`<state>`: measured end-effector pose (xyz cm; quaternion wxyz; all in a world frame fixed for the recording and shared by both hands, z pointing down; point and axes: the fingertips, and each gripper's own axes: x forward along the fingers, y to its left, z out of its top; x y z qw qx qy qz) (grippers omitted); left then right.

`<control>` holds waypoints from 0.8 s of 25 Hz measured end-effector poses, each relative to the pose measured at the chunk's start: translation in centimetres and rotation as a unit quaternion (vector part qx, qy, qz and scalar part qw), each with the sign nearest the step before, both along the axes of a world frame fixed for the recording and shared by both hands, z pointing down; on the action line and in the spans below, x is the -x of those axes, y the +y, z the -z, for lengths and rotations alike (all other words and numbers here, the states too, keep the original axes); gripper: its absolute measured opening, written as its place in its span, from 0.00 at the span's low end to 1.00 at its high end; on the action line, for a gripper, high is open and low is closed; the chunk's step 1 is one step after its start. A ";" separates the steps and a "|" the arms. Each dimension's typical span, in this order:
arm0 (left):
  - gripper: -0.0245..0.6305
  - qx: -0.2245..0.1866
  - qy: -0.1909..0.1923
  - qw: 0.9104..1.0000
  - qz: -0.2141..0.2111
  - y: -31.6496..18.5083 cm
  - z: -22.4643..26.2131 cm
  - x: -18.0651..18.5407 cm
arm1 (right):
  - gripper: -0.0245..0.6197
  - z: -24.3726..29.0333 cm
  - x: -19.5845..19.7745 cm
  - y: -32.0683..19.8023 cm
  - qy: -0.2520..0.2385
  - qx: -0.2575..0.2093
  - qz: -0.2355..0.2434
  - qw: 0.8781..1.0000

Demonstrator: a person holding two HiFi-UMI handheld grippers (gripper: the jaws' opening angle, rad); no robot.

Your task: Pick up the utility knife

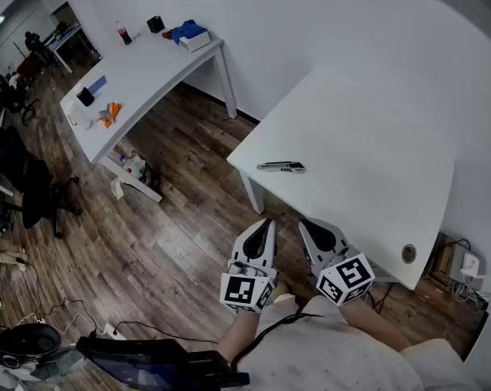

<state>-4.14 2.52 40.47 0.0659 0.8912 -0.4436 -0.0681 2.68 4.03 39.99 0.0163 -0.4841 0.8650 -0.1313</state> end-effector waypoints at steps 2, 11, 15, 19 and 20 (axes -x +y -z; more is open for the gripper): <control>0.05 0.003 0.000 1.000 -0.001 -0.7 -0.1 0.0 | 0.05 -0.3 -0.2 -0.8 0.000 0.004 -0.003 1.000; 0.05 0.004 -0.019 1.000 0.003 -4.2 -1.4 -0.4 | 0.05 -1.8 -0.8 -4.1 -0.001 0.016 0.006 1.000; 0.05 -0.006 -0.029 1.000 0.005 -6.6 -1.2 -0.6 | 0.05 -1.9 -0.6 -6.3 0.007 0.012 0.027 1.000; 0.05 0.001 -0.036 0.999 0.002 -8.2 -2.3 -1.5 | 0.05 -2.5 -0.6 -8.3 0.015 0.012 0.040 0.999; 0.05 0.004 -0.035 0.999 0.005 -8.6 -2.5 -1.6 | 0.05 -2.7 -0.7 -8.8 0.016 0.012 0.040 0.999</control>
